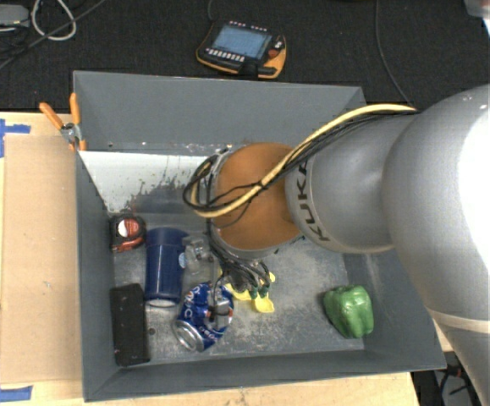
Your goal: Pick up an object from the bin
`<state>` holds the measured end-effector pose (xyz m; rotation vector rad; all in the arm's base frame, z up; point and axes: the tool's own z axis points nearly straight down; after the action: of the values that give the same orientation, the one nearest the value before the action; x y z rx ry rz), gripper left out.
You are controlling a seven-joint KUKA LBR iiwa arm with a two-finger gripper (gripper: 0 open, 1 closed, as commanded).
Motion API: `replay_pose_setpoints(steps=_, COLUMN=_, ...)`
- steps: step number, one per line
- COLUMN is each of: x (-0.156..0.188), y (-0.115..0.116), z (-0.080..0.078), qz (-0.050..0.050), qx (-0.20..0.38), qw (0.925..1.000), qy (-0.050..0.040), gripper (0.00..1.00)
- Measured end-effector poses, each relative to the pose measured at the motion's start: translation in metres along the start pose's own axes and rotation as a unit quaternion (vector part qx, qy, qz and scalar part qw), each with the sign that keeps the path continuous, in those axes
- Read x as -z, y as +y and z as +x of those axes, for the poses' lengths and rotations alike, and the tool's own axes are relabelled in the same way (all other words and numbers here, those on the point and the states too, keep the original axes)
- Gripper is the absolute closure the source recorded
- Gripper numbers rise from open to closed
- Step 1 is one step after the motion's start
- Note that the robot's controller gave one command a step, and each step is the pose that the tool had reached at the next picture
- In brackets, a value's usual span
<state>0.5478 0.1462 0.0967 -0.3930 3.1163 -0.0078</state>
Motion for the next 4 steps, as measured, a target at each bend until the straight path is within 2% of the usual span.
replay_pose_setpoints(steps=1, x=-0.027, y=0.021, z=-0.001, qz=-0.001, qx=-0.07, qw=0.9975, qy=0.0033, gripper=0.0)
replay_pose_setpoints(steps=2, x=-0.025, y=0.024, z=-0.003, qz=-0.004, qx=-0.07, qw=0.9975, qy=-0.0003, gripper=1.0)
replay_pose_setpoints(steps=3, x=-0.025, y=0.024, z=-0.003, qz=-0.004, qx=-0.07, qw=0.9975, qy=-0.0003, gripper=1.0)
replay_pose_setpoints(steps=4, x=-0.024, y=-0.012, z=-0.029, qz=-0.005, qx=0.002, qw=1.0, qy=0.0009, gripper=1.0)
